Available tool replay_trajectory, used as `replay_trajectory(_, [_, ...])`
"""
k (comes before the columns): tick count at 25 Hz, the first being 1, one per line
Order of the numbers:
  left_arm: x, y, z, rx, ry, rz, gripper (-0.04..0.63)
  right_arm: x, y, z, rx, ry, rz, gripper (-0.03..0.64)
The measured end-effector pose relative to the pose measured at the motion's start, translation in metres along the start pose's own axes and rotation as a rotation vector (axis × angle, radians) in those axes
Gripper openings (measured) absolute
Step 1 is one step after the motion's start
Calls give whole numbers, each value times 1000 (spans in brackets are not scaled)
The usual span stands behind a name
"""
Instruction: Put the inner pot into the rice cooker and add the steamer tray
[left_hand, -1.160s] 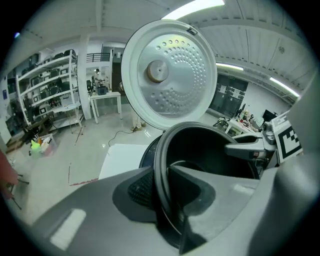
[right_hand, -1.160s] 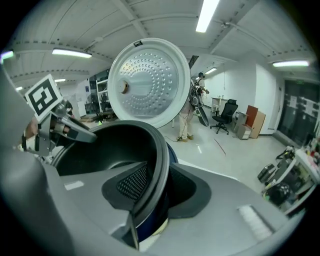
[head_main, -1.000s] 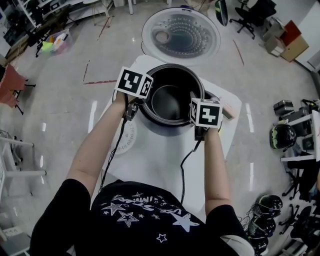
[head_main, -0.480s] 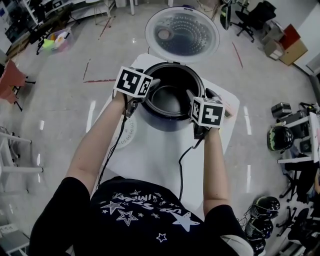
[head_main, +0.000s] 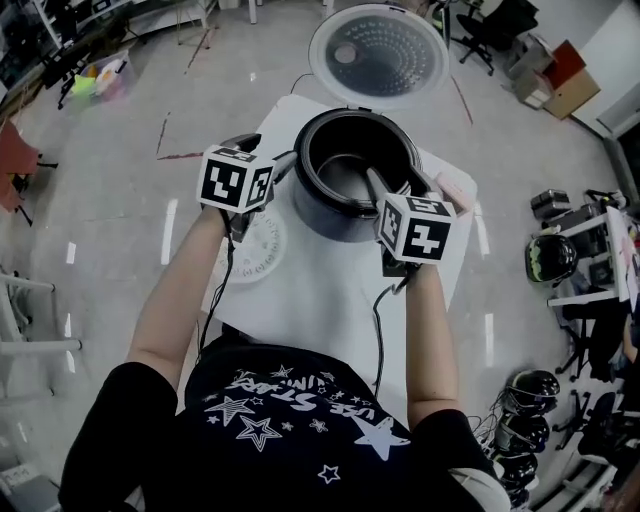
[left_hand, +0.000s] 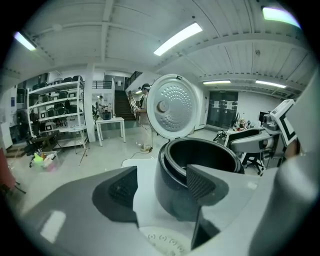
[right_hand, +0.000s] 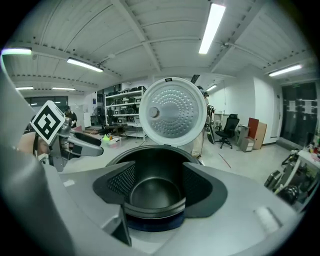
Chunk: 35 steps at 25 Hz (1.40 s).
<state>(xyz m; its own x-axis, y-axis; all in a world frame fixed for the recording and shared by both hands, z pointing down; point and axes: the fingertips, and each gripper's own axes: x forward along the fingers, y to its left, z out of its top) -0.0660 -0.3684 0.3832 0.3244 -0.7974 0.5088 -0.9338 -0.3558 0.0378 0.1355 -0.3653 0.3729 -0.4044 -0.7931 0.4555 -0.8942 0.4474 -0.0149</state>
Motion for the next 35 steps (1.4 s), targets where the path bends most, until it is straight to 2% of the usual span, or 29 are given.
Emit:
replay_trajectory(7, [-40, 47, -27, -20, -26, -59, 279, -2, 79, 3, 23, -12, -27, 299])
replay_trajectory(12, [-54, 81, -55, -15, -1, -104, 271, 4, 128, -4, 55, -5, -50, 293])
replay_trajectory(18, [-61, 107, -86, -6, 34, -176, 232, 3, 168, -33, 103, 44, -116, 293])
replay_trajectory(26, [-65, 129, -128, -12, 87, -235, 131, 12, 193, -91, 188, 202, -190, 295])
replay_trajectory(35, [-66, 149, -172, -28, 154, -259, 2, 18, 204, -167, 304, 338, -259, 293])
